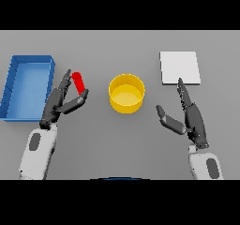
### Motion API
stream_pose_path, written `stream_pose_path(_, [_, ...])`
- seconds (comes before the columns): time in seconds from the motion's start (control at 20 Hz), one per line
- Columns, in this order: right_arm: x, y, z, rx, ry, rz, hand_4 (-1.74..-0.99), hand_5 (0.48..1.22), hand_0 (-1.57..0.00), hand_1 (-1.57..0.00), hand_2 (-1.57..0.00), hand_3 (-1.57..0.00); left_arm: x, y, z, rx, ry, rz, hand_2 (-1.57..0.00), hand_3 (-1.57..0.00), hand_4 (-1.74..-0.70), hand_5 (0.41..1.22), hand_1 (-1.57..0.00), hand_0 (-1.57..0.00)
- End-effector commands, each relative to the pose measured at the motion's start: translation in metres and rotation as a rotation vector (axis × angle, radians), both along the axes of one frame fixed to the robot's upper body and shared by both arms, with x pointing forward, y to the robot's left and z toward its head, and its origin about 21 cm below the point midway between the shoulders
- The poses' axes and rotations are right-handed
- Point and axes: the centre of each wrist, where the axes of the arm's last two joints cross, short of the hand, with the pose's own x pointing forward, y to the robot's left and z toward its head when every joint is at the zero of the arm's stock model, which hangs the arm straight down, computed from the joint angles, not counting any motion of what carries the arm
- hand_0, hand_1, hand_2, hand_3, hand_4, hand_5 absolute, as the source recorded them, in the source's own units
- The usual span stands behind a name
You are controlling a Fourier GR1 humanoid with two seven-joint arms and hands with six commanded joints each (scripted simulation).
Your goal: Pick up the red beaker and tilt it to pour out 1 green nut into yellow bowl. Pick up the yellow bowl and place it on the metallic measuring scale.
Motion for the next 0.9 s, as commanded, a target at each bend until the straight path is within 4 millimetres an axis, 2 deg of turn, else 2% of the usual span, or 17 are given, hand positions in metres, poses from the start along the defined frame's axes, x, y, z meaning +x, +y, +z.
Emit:
stream_pose_path(0.0, [0.0,-0.001,0.0,-0.01,-0.002,0.0,-1.222,0.626,0.0,0.0,0.0,0.0,0.004,0.0,-0.003,0.0,-0.007,-0.006,0.0,0.0,-1.19,0.641,0.0,0.0])
stream_pose_path(0.2, [0.0,-0.004,0.002,0.008,0.003,-0.005,-1.227,0.63,0.0,0.0,0.0,0.0,0.024,-0.008,0.002,0.034,-0.015,-0.016,0.0,0.0,-1.2,0.657,0.0,0.0])
stream_pose_path(0.35, [-0.003,-0.003,0.002,0.016,0.008,-0.008,-1.233,0.634,0.0,0.0,0.0,0.0,0.032,-0.016,-0.003,0.053,-0.002,-0.012,0.0,0.0,-1.2,0.664,0.0,0.0])
stream_pose_path(0.5, [-0.001,-0.006,0.001,0.014,0.012,-0.024,-1.24,0.639,0.0,0.0,0.0,0.0,0.044,-0.015,-0.004,0.053,0.002,-0.002,0.0,0.0,-1.21,0.673,0.0,0.0])
stream_pose_path(0.65, [-0.002,-0.008,-0.001,0.009,0.018,-0.024,-1.245,0.642,0.0,0.0,0.0,0.0,0.051,-0.02,-0.011,0.018,-0.013,0.002,0.0,0.0,-1.25,0.695,0.0,0.0])
stream_pose_path(0.8, [-0.002,-0.005,0.005,0.018,0.004,-0.022,-1.246,0.646,0.0,0.0,0.0,0.0,0.06,-0.02,-0.013,-0.053,-0.035,0.021,-0.01,0.0,-1.3,0.719,0.0,0.0])
stream_pose_path(0.85, [-0.003,-0.007,0.004,0.019,0.007,-0.029,-1.244,0.644,0.0,0.0,0.0,0.0,0.059,-0.024,-0.017,-0.071,-0.033,0.025,-0.05,-0.04,-1.33,0.738,-0.01,0.0])
